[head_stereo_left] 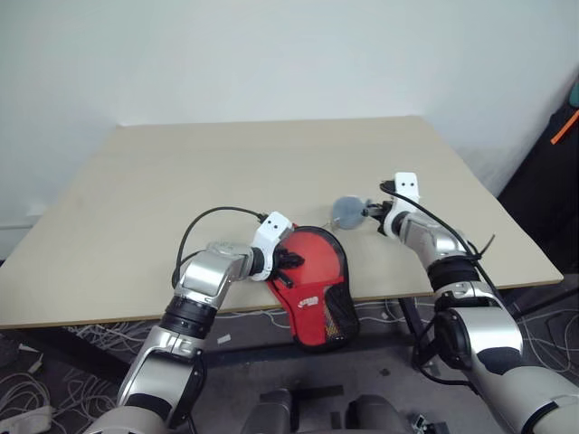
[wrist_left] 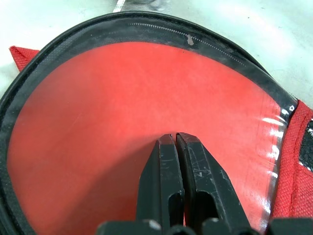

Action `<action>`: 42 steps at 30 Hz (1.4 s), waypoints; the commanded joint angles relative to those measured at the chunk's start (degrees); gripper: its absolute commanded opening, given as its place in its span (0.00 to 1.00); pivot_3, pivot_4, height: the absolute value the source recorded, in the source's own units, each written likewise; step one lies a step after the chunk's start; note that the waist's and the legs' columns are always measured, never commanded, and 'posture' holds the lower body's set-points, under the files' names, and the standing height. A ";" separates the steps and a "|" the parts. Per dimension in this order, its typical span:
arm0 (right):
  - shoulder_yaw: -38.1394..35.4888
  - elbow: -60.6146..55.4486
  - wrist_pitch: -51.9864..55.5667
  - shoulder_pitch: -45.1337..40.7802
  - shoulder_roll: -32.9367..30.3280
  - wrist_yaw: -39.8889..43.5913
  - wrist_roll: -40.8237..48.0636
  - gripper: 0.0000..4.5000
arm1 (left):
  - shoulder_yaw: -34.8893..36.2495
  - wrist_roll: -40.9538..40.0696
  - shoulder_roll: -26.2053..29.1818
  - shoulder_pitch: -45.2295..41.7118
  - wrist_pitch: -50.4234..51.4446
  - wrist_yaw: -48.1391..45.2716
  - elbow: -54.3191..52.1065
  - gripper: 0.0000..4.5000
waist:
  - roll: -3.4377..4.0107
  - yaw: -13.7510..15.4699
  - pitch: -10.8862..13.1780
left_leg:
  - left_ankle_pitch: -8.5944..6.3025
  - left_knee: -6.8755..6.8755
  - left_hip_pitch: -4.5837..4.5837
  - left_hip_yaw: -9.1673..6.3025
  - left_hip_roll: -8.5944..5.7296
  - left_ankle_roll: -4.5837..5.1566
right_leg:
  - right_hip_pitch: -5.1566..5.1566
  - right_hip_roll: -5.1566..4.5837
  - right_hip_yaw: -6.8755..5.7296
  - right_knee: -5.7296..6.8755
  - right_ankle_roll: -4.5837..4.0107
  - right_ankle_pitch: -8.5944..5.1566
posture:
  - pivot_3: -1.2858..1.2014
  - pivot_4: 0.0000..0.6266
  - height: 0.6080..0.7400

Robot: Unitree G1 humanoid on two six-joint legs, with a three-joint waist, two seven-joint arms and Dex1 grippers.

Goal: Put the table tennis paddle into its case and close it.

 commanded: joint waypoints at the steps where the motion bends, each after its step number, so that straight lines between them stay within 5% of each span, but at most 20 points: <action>1: 0.31 -10.38 3.49 1.42 -5.10 3.97 1.07 0.00 | -1.99 0.96 0.55 1.79 1.66 0.26 3.07 0.00 | 0.04 0.17 0.01 | 0.00 0.00 0.00 0.00 0.01 0.00 | 0.00 0.00 0.00 -0.01 0.00 0.00 | 0.52 0.00 0.87; 15: 2.85 -28.78 10.88 13.96 -24.41 23.81 5.59 0.00 | -2.47 1.07 0.22 1.22 1.28 -0.19 3.80 0.00 | 0.13 1.70 0.06 | -0.07 0.03 -0.08 0.06 0.00 0.11 | 0.03 -0.10 -0.03 -0.24 0.05 -0.04 | 0.52 0.00 0.87; 22: 3.78 -46.65 15.07 26.70 -32.40 36.70 13.57 0.00 | -2.91 0.94 -0.10 0.58 0.87 -0.27 4.69 0.00 | 0.19 2.33 0.02 | -0.18 0.00 -0.12 0.01 0.09 0.25 | 0.25 -0.04 -0.17 -0.77 0.14 0.00 | 0.52 0.00 0.87; 42: -0.78 -63.73 13.18 45.45 -46.53 48.49 22.29 0.00 | -3.79 1.12 -0.21 0.28 -0.36 -0.96 6.33 0.00 | 0.15 2.31 0.05 | -0.40 0.07 -0.10 0.08 0.10 0.42 | 0.44 -0.63 -0.34 -1.12 0.29 0.07 | 0.52 0.00 0.87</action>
